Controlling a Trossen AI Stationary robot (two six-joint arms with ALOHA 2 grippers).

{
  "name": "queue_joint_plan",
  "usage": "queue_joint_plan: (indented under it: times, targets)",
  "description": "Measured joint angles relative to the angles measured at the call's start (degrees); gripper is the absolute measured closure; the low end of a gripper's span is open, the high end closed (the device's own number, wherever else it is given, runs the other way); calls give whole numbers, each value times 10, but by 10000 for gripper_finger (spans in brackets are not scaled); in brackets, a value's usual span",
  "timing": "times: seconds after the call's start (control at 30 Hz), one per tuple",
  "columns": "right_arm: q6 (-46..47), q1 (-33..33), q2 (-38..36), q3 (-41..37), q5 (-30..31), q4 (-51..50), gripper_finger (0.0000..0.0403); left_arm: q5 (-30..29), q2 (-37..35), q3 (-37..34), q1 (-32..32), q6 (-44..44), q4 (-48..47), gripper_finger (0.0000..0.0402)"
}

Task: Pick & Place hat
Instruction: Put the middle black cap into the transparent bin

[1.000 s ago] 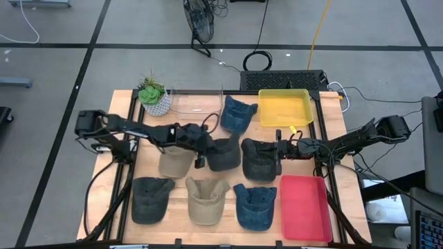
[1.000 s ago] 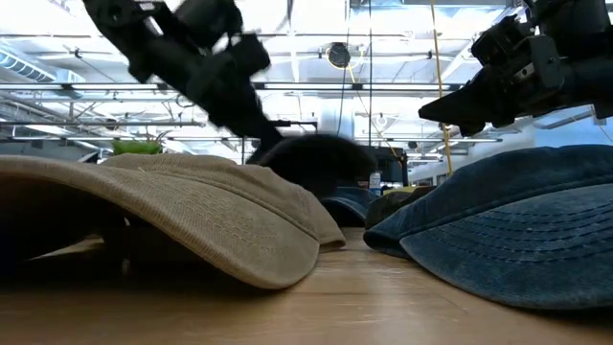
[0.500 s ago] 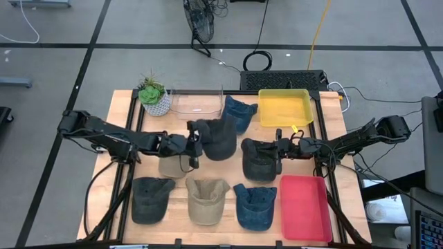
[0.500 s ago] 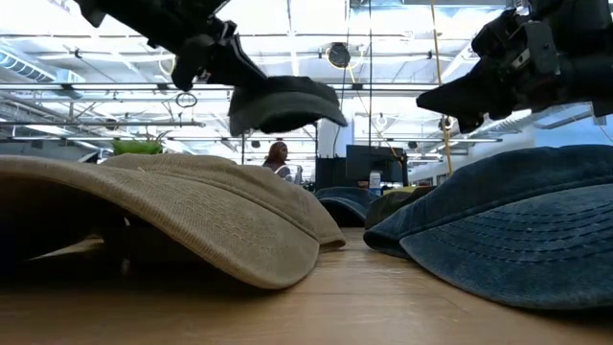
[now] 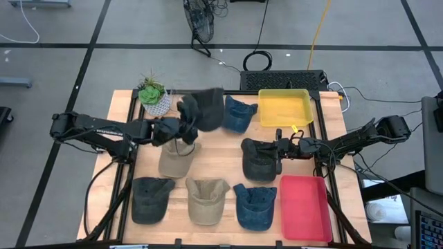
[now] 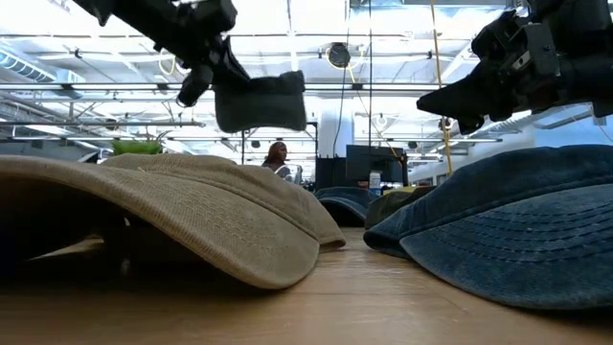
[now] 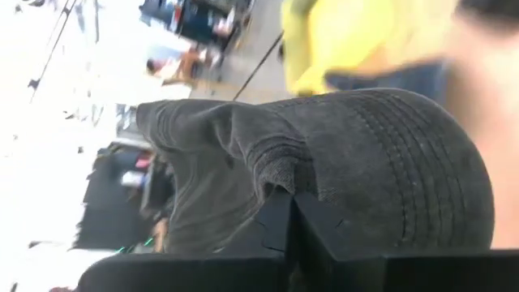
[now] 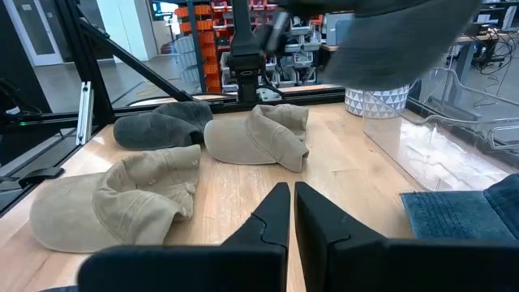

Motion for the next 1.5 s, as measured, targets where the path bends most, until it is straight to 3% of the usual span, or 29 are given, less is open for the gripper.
queue_joint_plan:
  times: [0.37,0.57,0.77,1.0,1.17,1.3,1.5]
  targets:
    - [0,0,0,0,0,-1,403,-11,0,0,105,64,-10,390]
    - [0,0,0,0,0,-1,403,56,14,0,167,58,-9,396]
    - [0,0,0,0,0,-5,403,63,60,0,221,59,-10,396]
    - [-2,0,0,0,0,-22,403,84,112,0,258,61,44,390]
    - [-1,0,0,0,0,-28,403,129,147,0,276,58,67,394]
    - [-1,0,0,0,0,-28,403,133,173,0,286,65,88,380]
    - [-1,0,0,0,0,-27,403,133,197,0,303,63,96,388]
